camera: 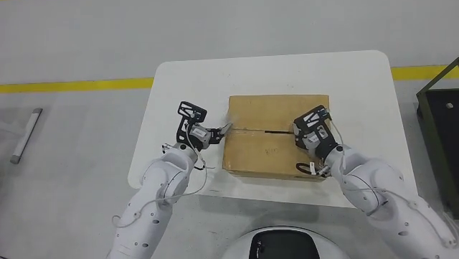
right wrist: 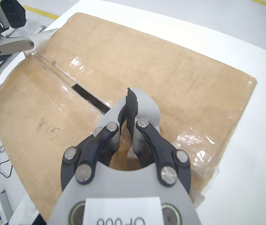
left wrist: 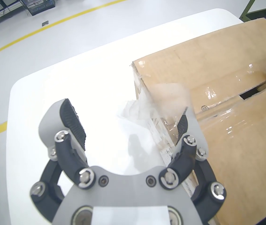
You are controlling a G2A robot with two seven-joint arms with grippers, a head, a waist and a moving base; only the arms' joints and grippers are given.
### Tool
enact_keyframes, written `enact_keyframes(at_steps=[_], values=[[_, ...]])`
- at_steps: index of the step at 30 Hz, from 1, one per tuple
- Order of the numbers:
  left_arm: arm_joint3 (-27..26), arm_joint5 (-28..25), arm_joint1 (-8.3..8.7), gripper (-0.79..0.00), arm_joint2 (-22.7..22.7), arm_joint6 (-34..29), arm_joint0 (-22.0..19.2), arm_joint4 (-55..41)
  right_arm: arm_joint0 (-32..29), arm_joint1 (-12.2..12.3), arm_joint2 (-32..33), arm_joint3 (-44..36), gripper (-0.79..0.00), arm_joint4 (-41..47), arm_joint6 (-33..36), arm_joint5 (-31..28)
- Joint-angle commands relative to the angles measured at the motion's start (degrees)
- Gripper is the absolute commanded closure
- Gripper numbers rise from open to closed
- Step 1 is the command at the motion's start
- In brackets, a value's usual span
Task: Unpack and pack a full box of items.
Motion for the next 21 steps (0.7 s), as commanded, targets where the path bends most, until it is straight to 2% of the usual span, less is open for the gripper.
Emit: enact_keyframes(at_steps=[1, 4, 11, 21], values=[[0.3, -0.1, -0.21, -0.785, 0.5, 0.2, -0.6, 0.3, -0.2, -0.2, 0.1, 0.1, 0.0, 1.5, -0.4, 0.7], [0.6, -0.3, -0.47, -0.785, 1.1, 0.3, -1.3, 0.9, -0.7, -0.3, 1.6, -0.3, 0.0, 5.3, -1.5, 2.3], [0.7, -0.7, -1.13, -0.785, 2.4, 0.5, -2.9, 1.7, -1.7, -0.2, 6.3, -2.8, 0.0, 8.2, -1.9, 3.8], [0.8, -1.3, -2.46, -0.785, 5.6, 0.5, -6.2, 1.9, -4.0, 0.1, 12.6, -5.8, 0.0, 9.6, -2.0, 5.0]])
